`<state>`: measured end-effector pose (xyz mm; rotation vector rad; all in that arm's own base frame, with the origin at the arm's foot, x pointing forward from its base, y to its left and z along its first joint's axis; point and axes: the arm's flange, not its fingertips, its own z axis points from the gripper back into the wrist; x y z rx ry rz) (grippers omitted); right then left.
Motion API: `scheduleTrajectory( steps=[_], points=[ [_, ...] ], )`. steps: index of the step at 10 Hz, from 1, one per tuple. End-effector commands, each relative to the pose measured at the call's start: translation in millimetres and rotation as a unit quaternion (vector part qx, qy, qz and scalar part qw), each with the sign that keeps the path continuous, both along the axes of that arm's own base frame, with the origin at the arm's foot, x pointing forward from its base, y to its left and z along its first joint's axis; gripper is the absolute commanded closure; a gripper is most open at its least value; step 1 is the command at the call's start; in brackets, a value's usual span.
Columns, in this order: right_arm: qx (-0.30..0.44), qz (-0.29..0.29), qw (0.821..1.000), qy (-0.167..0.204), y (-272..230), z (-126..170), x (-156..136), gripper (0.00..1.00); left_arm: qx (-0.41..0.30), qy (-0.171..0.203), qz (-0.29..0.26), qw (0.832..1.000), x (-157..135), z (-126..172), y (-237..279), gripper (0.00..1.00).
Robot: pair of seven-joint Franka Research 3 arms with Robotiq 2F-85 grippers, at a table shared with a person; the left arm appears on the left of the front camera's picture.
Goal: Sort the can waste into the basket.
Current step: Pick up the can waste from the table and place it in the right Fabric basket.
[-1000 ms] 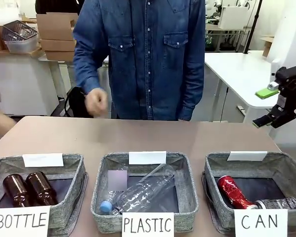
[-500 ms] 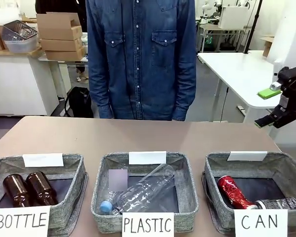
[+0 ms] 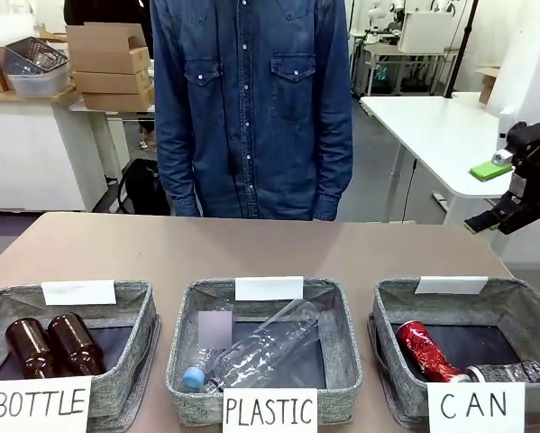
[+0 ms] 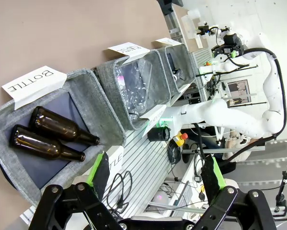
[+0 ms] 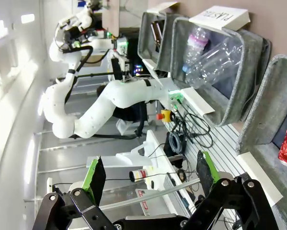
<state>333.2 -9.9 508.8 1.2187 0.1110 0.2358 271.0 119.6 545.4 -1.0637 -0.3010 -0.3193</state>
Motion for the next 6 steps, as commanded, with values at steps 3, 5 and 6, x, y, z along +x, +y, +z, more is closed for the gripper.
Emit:
scheduleTrajectory(
  steps=[3, 5, 6],
  points=[
    [-0.001, 0.009, 1.0, -0.008, -3.2, 0.9, -0.2, 0.0, -0.001, -0.006, -0.007, 1.0, -2.3, 0.0, -0.1, 0.0],
    [-0.001, 0.009, 1.0, -0.008, -3.2, 0.9, -0.2, 0.0, -0.001, -0.006, -0.007, 1.0, -2.3, 0.0, -0.1, 0.0],
    [-0.001, 0.009, 1.0, -0.008, -3.2, 0.9, -0.2, 0.0, -0.001, -0.006, -0.007, 1.0, -2.3, 0.0, -0.1, 0.0]
  ],
)
